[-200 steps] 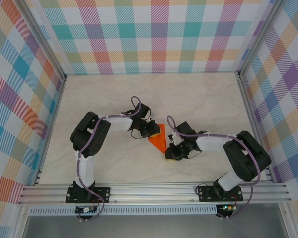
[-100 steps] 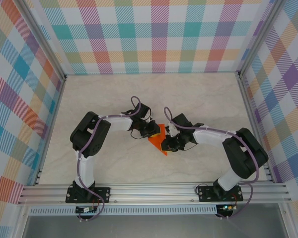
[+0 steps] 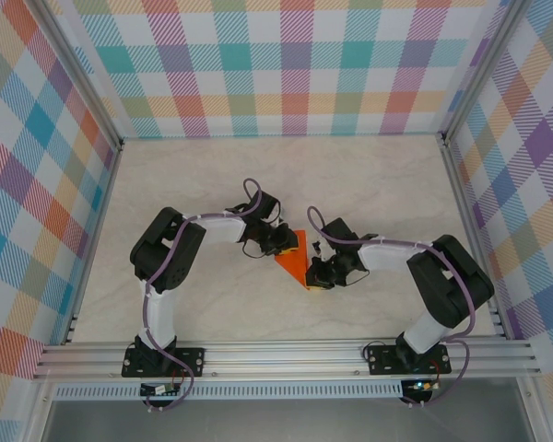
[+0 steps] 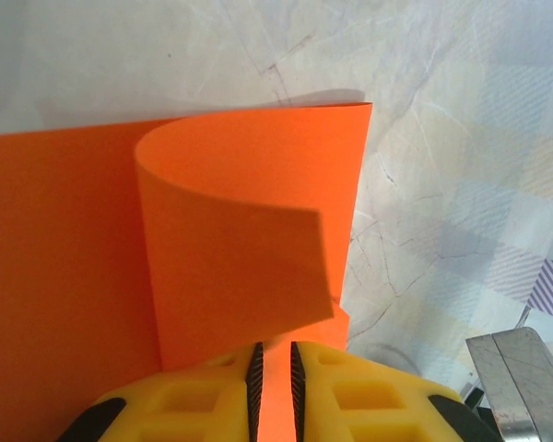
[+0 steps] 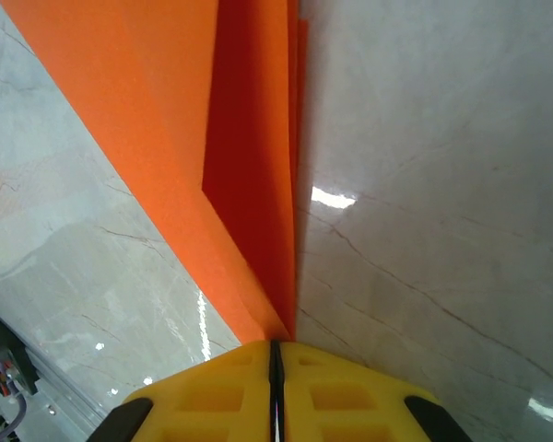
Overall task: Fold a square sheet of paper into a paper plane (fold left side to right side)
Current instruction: Fourth fold the wing at the center of the table.
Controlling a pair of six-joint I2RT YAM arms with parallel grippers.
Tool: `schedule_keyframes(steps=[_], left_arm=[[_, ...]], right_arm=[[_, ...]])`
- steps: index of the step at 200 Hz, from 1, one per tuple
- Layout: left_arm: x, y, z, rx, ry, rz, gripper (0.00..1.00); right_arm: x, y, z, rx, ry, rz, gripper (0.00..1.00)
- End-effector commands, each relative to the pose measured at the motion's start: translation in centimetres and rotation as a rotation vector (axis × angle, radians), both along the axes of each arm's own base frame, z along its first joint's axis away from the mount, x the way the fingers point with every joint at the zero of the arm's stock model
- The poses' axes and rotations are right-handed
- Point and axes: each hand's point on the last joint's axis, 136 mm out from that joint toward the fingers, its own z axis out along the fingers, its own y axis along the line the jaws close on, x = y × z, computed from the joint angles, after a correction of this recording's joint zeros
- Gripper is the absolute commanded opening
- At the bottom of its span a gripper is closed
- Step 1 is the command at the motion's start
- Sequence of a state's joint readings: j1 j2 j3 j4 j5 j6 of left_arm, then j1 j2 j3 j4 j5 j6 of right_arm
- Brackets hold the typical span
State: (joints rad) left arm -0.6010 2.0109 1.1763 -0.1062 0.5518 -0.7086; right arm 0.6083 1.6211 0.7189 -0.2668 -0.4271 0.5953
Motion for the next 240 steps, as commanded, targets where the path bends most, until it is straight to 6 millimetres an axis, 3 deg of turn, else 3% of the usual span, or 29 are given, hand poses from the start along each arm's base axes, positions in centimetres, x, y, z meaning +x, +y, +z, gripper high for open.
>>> schedule_keyframes(steps=[1,26,43,58,75,101,144,200,240], left_arm=[[-1.0,1.9,-0.8,0.112,0.033,0.007,0.22],[-0.2,1.2,2.2,0.062,-0.020,0.003,0.26],[0.2,0.6,5.3,0.002,-0.085,-0.014,0.30],[-0.2,0.6,7.9,-0.039,-0.140,-0.032,0.31],[-1.3,1.6,9.3,-0.037,-0.168,-0.036,0.31],[-3.7,2.5,8.8,-0.046,-0.142,-0.049,0.24],[-6.7,0.6,6.9,-0.112,-0.097,-0.105,0.16],[-7.5,-3.1,4.7,-0.157,-0.047,-0.152,0.14],[-7.0,-3.7,3.0,-0.128,-0.038,-0.151,0.13]], right_arm=[[-2.4,-2.9,-3.4,-0.153,0.100,-0.016,0.10],[-2.8,-3.9,-4.1,-0.209,0.111,-0.018,0.10],[-2.9,-4.3,-4.5,-0.231,0.117,-0.018,0.10],[-2.8,-4.3,-4.6,-0.237,0.118,-0.019,0.09],[-2.7,-4.4,-4.6,-0.244,0.116,-0.019,0.09],[-2.4,-4.6,-4.5,-0.263,0.106,-0.015,0.07],[-2.3,-4.5,-4.6,-0.267,0.110,-0.012,0.06],[-2.2,-4.4,-4.3,-0.267,0.108,-0.005,0.06],[-2.2,-4.4,-4.2,-0.267,0.106,0.000,0.06]])
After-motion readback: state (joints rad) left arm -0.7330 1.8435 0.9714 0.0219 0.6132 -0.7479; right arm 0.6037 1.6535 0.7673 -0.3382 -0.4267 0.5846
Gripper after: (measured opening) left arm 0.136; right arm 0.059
